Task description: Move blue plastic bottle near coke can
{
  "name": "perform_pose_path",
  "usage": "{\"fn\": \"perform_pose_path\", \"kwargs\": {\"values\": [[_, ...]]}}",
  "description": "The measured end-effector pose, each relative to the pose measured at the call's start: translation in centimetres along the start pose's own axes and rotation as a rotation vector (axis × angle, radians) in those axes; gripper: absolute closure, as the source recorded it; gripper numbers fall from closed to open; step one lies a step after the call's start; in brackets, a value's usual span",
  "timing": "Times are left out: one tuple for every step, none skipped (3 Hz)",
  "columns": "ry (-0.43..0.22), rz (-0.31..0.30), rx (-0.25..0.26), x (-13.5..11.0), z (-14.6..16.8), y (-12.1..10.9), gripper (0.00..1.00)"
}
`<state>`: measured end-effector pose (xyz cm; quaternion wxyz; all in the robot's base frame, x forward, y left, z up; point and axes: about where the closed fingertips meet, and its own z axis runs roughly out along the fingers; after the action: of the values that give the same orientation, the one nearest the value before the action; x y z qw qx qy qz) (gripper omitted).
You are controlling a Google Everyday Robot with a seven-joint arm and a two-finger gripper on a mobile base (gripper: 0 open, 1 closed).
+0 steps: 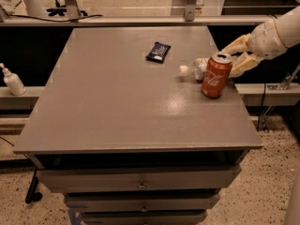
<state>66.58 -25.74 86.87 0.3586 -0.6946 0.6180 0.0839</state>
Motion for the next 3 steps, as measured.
{"fn": "perform_pose_path", "kwargs": {"values": [[0.022,-0.022,-0.044,-0.05,-0.26,0.71,0.83],[0.042,-0.046,-0.079,0.13,-0.74,1.33,0.60],[0.053,-0.063,-0.098,0.25,-0.98,1.58,0.36]]}}
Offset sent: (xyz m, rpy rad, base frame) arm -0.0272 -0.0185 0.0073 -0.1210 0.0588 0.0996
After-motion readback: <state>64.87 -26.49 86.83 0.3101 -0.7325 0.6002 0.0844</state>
